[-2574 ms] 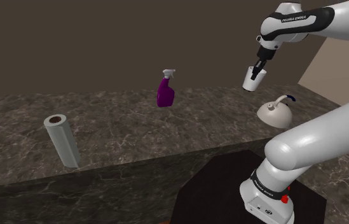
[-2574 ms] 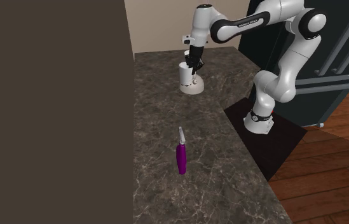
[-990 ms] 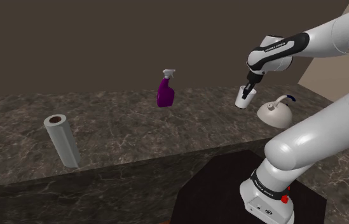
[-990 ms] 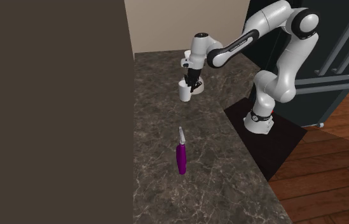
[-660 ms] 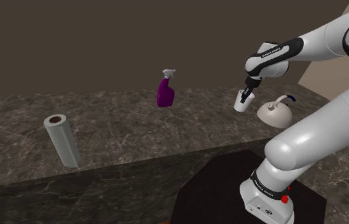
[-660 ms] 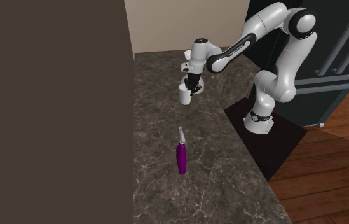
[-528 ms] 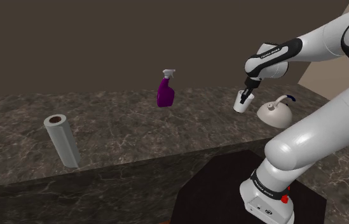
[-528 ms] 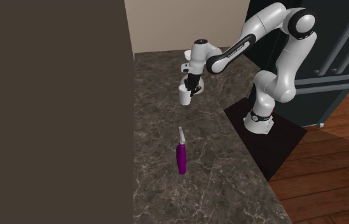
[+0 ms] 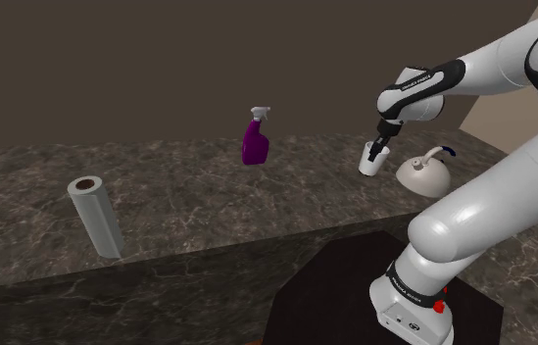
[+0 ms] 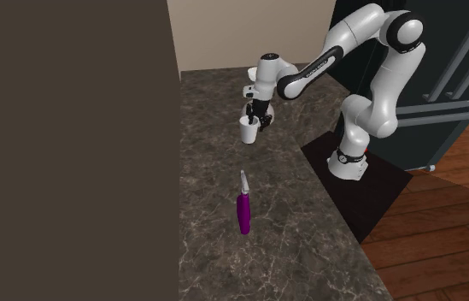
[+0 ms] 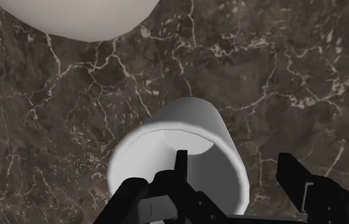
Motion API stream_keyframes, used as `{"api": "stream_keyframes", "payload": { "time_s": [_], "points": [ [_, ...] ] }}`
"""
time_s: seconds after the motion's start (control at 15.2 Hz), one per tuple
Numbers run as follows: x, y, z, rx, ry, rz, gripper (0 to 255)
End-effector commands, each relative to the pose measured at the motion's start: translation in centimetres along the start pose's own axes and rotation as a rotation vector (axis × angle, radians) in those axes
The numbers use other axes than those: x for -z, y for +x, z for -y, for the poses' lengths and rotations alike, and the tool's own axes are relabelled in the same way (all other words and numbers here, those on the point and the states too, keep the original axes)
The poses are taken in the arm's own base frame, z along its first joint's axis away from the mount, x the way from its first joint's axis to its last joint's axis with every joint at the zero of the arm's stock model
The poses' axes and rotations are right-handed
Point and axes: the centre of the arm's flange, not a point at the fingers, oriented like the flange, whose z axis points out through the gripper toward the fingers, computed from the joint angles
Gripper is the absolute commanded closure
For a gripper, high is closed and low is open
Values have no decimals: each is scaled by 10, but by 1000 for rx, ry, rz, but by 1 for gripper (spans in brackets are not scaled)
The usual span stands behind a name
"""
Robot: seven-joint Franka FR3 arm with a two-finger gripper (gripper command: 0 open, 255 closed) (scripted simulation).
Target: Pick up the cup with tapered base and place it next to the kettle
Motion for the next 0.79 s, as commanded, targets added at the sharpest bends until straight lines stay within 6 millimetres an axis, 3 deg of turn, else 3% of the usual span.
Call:
{"api": "stream_keyframes", "payload": {
  "time_s": [0.0,0.2,0.46,0.73],
  "points": [
    [0,0,0,0,0,0,0],
    [0,0,0,0,0,0,0],
    [50,0,0,0,0,0,0],
    [50,0,0,0,0,0,0]
  ]
}}
